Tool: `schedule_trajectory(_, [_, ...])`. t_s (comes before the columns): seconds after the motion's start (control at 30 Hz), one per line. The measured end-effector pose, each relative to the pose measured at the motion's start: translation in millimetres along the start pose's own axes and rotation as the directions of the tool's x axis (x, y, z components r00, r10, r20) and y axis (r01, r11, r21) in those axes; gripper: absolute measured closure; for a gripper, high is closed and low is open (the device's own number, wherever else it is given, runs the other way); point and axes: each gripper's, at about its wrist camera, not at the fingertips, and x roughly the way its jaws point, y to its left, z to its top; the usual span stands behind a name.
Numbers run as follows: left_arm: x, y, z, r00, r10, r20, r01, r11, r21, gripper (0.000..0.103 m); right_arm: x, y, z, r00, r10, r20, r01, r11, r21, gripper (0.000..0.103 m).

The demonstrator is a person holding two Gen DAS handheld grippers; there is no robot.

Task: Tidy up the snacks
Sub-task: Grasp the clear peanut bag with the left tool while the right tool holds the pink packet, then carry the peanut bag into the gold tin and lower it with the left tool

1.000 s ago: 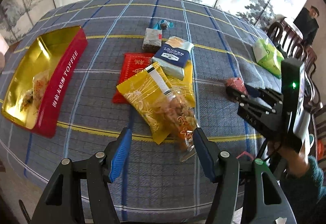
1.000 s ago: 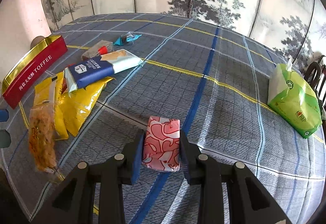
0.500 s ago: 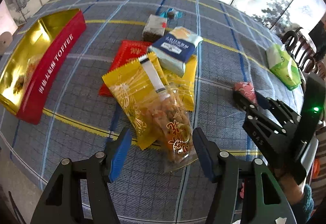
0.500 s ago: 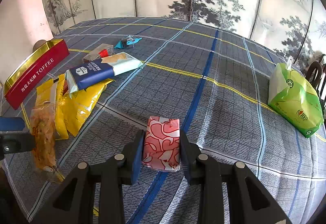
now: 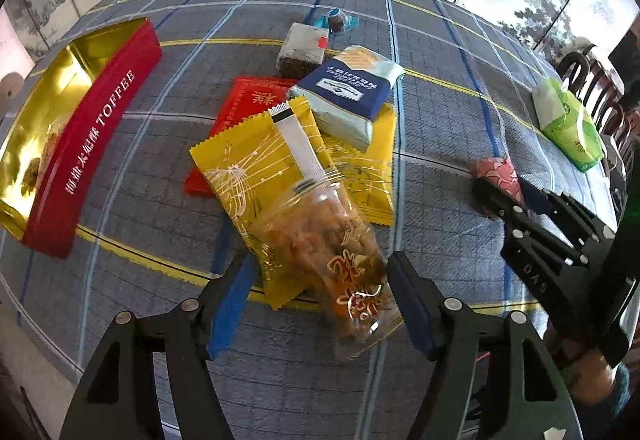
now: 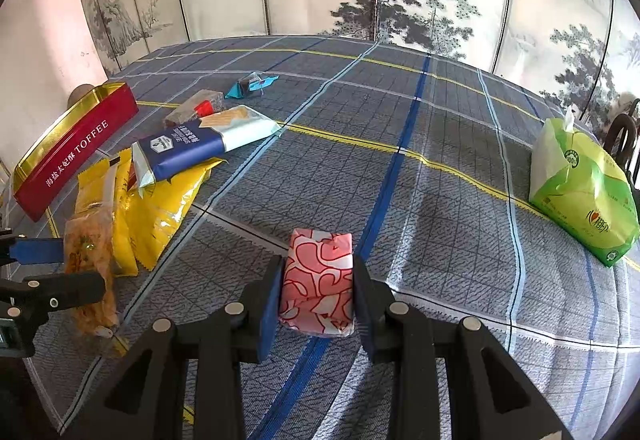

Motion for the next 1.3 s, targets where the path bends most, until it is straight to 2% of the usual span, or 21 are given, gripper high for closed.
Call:
schedule_trajectory(0.23, [-2,23,1,1.0,0.018,-0.005,-0.018,1.0,-0.023,0.037,0,0,0,1.0,0.0,0.0,0.0,1.0,0.0,0.071])
schedule_trajectory(0.5, [-4,40,0,1.0,0.001,0.004,-0.001,1.0,-0.022,0.039,0,0,0,1.0,0.0,0.0,0.0,1.0,0.0,0.071])
schedule_trajectory(0.6, [-5,46,4,1.0,-0.001,0.015,0.002,1.0,-0.02,0.048,0,-1,-1,1.0,0.0,0.0,0.0,1.0,0.0,0.071])
schedule_trajectory(0.7, [-5,53,9,1.0,-0.001,0.017,0.001,1.0,-0.01,0.05,0,-1,-1,1.0,0.0,0.0,0.0,1.0,0.0,0.071])
schedule_trajectory(0.77, [-6,58,11,1.0,0.0,0.026,0.0,1.0,-0.012,0.063,0,-1,0,1.0,0.0,0.0,0.0,1.0,0.0,0.071])
schedule_trajectory(1.3, [-17,78,14,0.999,0.002,0.039,-0.003,1.0,0.026,0.065,0,3,-1,0.999,-0.032,-0.002,0.032,0.999,-0.007,0.071])
